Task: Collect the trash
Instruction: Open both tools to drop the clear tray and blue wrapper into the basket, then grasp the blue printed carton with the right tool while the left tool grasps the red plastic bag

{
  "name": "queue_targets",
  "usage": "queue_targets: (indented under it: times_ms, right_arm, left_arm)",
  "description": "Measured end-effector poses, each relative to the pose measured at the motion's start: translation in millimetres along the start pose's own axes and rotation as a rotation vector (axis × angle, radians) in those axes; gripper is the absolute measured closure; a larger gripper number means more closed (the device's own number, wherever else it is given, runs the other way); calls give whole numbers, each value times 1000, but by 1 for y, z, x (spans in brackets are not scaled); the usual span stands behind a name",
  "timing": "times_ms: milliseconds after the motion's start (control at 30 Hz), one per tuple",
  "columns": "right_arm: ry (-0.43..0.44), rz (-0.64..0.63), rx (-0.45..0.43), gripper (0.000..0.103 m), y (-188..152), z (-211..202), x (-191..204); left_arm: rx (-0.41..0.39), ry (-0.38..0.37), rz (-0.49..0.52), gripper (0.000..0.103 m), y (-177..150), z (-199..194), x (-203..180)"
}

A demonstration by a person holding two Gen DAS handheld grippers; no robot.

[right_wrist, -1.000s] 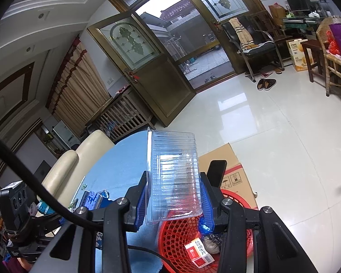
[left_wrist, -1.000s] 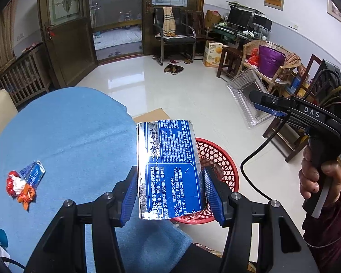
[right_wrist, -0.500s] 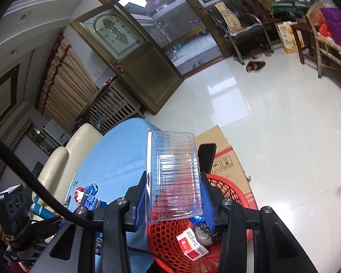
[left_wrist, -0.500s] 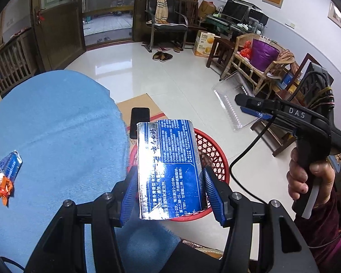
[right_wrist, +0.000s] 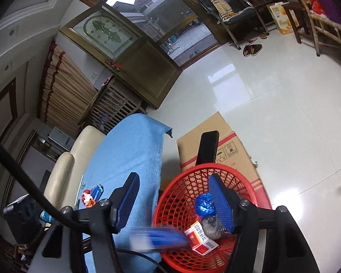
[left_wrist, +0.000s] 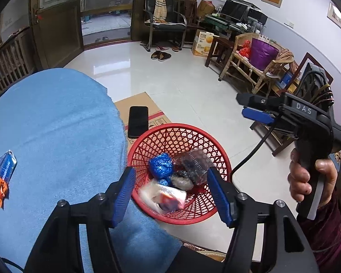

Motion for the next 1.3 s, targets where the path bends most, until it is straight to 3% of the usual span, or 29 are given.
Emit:
queue_targets:
  times_ms: [300,600,833,1100,1300]
  right_arm:
    - [11,-67,5,36,-4,4,25]
    - [50,-163,124,36,-27,52,83]
    - [106,-335,282,36,-68,124,170]
    - [189,-538,451,36,-130,223,279]
    - [115,-618,529,36,-160,314,310]
  left_arm:
    - [-32,77,-81,37,-23,-22,48]
    - [-89,230,-307,37,-75,-65,152]
    - [-80,381,-522,37,-152,-92,247]
    - [-78,531,-640,37,-218,-118,312]
    - [-82,556,-675,37,-246,-126,339]
Point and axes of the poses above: each gripper's, at about its wrist camera, not at the fingertips, and z roughly the way its jaws point, x to its left, y to its top, the point moved 6 cm from there along z, roughly the way its jaws point, and after that the axes turned 6 degrees about y, right-handed, at the moved point
